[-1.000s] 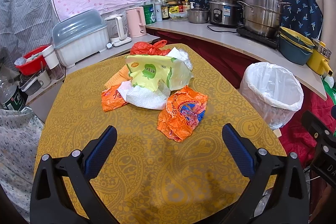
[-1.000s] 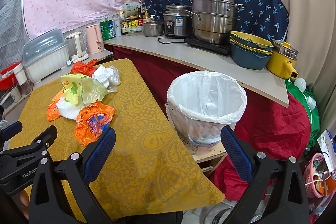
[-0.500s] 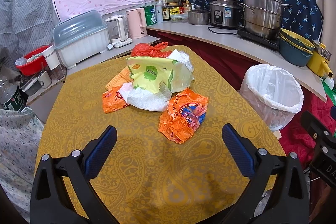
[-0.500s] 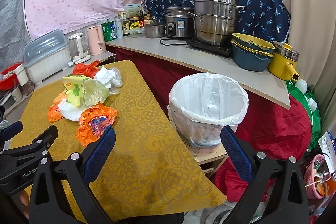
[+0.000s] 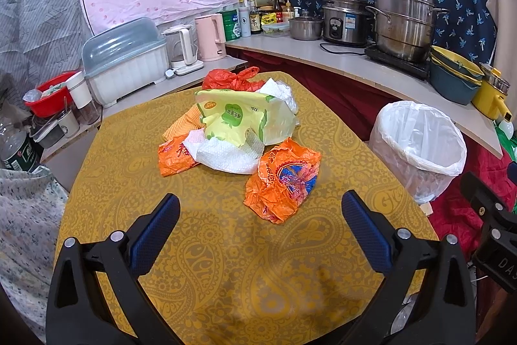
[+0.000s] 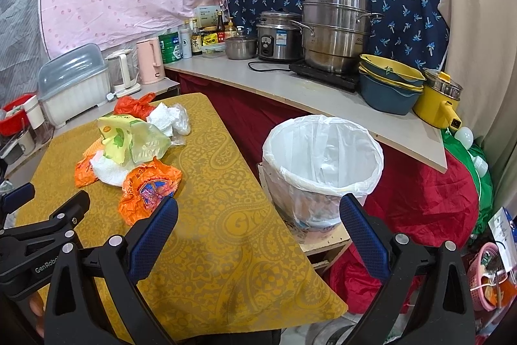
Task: Collect trash
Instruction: 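Grasp the orange printed bag with the right tool while the left tool grasps white tissue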
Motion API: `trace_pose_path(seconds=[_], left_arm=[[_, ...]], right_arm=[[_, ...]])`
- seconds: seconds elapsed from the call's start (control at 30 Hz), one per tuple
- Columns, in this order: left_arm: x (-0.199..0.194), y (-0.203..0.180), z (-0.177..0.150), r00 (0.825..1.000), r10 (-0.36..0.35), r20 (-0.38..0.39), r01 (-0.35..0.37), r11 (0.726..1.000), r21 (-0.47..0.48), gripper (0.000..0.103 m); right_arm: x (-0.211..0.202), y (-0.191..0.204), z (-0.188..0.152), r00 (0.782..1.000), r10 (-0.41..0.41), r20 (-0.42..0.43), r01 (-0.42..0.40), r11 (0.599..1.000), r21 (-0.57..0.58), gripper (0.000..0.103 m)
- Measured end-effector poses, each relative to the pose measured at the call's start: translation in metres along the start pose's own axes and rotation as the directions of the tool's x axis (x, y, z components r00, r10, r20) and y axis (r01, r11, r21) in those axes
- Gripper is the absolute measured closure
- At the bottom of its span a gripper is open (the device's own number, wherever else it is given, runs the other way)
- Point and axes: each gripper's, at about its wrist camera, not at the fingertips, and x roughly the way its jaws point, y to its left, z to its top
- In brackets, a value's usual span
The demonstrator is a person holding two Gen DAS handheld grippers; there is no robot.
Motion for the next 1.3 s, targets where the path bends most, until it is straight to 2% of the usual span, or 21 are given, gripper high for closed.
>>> trace_pose_path(seconds=[0.43, 0.8, 1.1, 1.3], left_arm=[[0.009, 0.006, 0.014, 1.000, -0.010, -0.010, 0.010, 1.000, -0.013, 0.007], [0.028, 0.035, 0.038, 1.000, -0.004, -0.013, 0.004, 0.999, -0.040, 0.007], [0.068, 0.086, 0.037, 0.996, 0.046, -0.079, -0.053, 0.995, -0.090, 0.007], [0.095, 0.114, 0.030, 0.990, 0.069, -0.119, -0.083, 0.990, -0.117, 0.007]], right_arm=[[0.014, 0.004, 0.013, 1.000, -0.003, -0.018, 0.003, 1.000, 0.000, 0.007], [0.043, 0.023, 0.032, 0.997, 0.048, -0.053, -0.047, 0.999, 0.017, 0.007], [0.095, 0.075, 0.019, 0.977, 0.165, -0.138, -0.165, 0.986, 0.008, 0.007], [0.137, 0.115, 0.000, 0.948, 0.245, -0.202, -0.246, 0.969, 0.024, 0.007]])
